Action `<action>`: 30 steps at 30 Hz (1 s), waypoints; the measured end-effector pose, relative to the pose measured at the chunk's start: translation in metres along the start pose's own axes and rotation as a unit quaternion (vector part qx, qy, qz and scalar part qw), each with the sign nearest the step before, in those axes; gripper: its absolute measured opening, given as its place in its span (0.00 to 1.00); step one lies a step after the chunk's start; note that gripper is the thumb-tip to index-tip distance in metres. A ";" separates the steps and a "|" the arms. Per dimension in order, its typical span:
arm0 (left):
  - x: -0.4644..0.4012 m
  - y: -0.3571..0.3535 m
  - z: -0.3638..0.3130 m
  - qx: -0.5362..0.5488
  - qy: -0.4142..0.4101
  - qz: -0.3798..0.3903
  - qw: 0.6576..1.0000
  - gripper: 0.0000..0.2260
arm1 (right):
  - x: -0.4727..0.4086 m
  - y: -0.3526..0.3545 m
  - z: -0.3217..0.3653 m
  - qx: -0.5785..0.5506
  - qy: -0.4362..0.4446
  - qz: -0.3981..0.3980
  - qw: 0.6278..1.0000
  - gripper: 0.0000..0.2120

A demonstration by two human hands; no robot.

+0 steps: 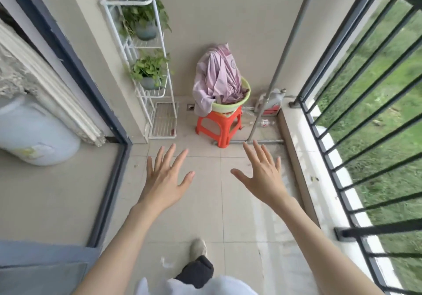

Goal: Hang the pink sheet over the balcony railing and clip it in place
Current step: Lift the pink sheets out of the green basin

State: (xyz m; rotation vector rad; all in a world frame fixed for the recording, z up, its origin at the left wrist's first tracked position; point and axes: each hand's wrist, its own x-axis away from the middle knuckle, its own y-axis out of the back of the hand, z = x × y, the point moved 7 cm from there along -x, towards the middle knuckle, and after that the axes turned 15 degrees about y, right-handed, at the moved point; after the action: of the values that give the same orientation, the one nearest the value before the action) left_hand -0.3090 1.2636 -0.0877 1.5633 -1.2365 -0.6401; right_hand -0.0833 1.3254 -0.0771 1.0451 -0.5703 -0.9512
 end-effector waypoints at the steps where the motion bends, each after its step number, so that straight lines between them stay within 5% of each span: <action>1: -0.026 0.008 -0.004 -0.001 -0.005 -0.004 1.000 0.27 | -0.022 0.005 -0.003 -0.003 0.000 -0.011 1.000 0.36; 13: -0.247 -0.002 -0.055 -0.032 -0.019 0.067 0.997 0.28 | -0.233 0.017 -0.091 -0.023 -0.039 -0.011 0.999 0.36; 24: -0.479 0.035 -0.149 -0.004 -0.031 0.010 0.999 0.28 | -0.456 0.077 -0.176 -0.007 -0.008 -0.020 1.000 0.36; 30: -0.568 0.006 -0.161 -0.004 -0.017 0.072 0.997 0.28 | -0.541 0.071 -0.219 0.015 -0.018 0.011 1.000 0.37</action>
State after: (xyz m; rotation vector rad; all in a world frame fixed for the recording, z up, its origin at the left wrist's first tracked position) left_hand -0.3647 1.8505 -0.1210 1.4471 -1.3566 -0.5811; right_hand -0.1535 1.9088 -0.0860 1.0471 -0.6269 -0.9465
